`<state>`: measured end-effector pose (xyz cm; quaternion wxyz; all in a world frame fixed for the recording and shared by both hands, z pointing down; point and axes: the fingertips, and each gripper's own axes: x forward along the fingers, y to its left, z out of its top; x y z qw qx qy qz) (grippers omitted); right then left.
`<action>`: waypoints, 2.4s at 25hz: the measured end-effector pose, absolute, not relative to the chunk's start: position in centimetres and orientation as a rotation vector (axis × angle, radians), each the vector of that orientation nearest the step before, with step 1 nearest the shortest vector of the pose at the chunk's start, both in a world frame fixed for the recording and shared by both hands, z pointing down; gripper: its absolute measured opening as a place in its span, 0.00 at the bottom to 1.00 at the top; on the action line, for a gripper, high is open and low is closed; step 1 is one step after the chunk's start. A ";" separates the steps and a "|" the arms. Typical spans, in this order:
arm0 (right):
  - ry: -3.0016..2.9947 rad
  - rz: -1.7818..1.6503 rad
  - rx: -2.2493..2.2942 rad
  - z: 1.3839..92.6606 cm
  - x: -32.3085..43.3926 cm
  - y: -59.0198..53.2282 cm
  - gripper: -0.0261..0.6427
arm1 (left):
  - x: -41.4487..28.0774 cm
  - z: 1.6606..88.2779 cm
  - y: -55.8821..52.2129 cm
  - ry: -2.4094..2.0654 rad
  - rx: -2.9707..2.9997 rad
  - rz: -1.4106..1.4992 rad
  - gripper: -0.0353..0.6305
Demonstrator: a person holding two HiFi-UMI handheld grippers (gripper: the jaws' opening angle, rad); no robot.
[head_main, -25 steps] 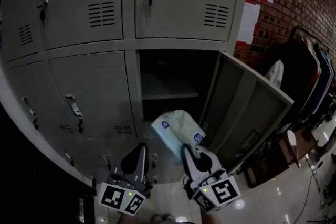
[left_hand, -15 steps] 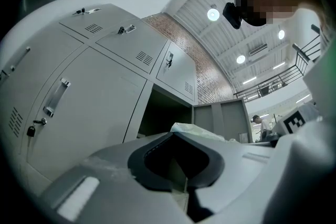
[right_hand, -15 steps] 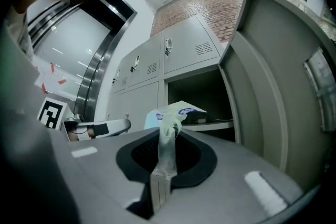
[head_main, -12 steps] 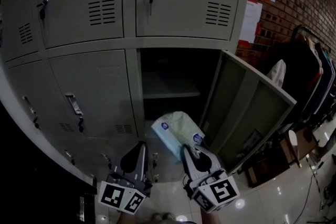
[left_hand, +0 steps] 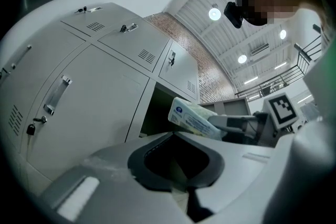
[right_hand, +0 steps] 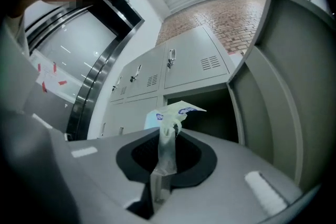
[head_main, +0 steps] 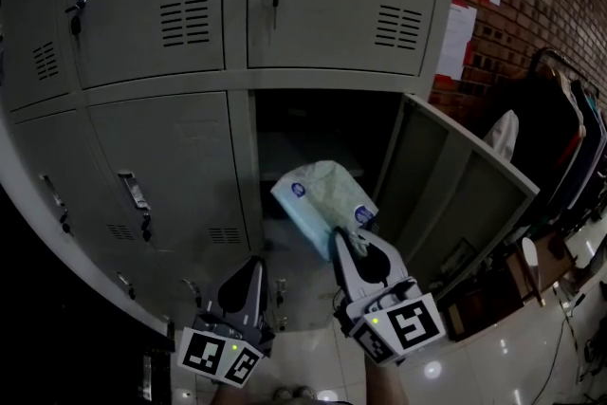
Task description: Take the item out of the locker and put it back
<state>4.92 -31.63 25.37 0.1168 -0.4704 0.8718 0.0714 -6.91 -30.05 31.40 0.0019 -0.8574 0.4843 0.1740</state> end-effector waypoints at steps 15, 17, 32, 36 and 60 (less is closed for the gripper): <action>2.661 0.234 -1.688 24.1 4.3 -52.1 0.09 | -9.6 31.6 -32.4 1.597 -2.647 0.551 0.06; 2.672 0.250 -1.711 24.0 4.1 -53.6 0.09 | -10.3 31.7 -32.7 1.620 -2.631 0.552 0.06; 2.717 0.349 -1.777 25.7 3.5 -55.7 0.40 | -11.2 31.8 -33.2 1.659 -2.612 0.566 0.06; 2.686 0.349 -1.737 24.9 3.6 -54.7 0.42 | -11.0 31.9 -33.1 1.652 -2.621 0.561 0.06; 2.410 0.240 -1.319 25.5 5.3 -31.1 0.17 | -8.3 30.9 -30.0 1.530 -2.647 0.517 0.06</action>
